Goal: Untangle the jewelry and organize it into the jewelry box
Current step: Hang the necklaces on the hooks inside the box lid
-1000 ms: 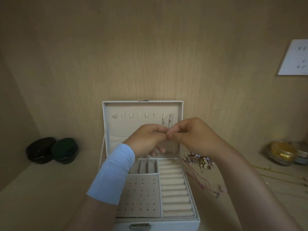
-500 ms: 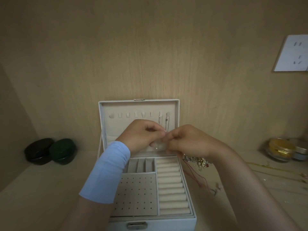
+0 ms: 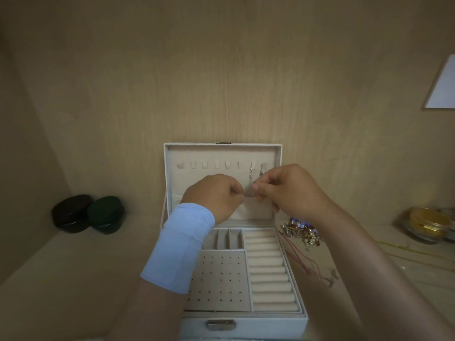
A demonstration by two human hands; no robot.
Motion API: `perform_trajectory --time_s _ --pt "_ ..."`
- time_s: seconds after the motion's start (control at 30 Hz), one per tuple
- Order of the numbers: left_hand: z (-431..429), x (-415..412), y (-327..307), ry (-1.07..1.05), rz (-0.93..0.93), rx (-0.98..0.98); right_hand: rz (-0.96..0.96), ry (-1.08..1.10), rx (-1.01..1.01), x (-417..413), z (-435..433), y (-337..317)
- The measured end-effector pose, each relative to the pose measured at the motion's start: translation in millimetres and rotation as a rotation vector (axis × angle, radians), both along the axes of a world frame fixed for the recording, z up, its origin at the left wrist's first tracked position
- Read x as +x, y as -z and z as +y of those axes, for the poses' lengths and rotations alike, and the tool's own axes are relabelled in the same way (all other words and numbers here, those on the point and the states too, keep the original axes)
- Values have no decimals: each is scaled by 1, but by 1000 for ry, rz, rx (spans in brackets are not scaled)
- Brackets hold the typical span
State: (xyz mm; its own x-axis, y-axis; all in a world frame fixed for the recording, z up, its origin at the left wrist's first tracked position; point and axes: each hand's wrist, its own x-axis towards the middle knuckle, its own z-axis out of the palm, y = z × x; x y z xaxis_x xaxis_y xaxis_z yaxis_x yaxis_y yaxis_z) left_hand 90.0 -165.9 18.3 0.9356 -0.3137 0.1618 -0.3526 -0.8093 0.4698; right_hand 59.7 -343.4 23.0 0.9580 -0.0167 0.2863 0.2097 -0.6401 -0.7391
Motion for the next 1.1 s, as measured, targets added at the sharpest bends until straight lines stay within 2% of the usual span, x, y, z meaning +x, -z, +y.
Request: perform_trajectory --time_s 0.1,0.2,0.6,0.73,0.83,0.97,1.1 --pt "-5 -3 -1 -21 -42 151 -56 25 -73 11 2 -10" --pt "-6 -1 3 -7 -12 204 -112 44 -118 20 6 -17" --pt "0 3 -1 19 92 98 -127 23 -469 27 14 13" --pt "0 2 1 19 56 104 -152 -2 -488 19 10 15" --pt "-2 -1 1 24 -20 94 -140 -34 -430 12 5 14" --pt "-16 -7 1 106 -102 -70 -153 2 -340 -6 -22 1" --pt "-45 -23 6 214 -141 -171 -60 43 -388 -36 -71 -8"
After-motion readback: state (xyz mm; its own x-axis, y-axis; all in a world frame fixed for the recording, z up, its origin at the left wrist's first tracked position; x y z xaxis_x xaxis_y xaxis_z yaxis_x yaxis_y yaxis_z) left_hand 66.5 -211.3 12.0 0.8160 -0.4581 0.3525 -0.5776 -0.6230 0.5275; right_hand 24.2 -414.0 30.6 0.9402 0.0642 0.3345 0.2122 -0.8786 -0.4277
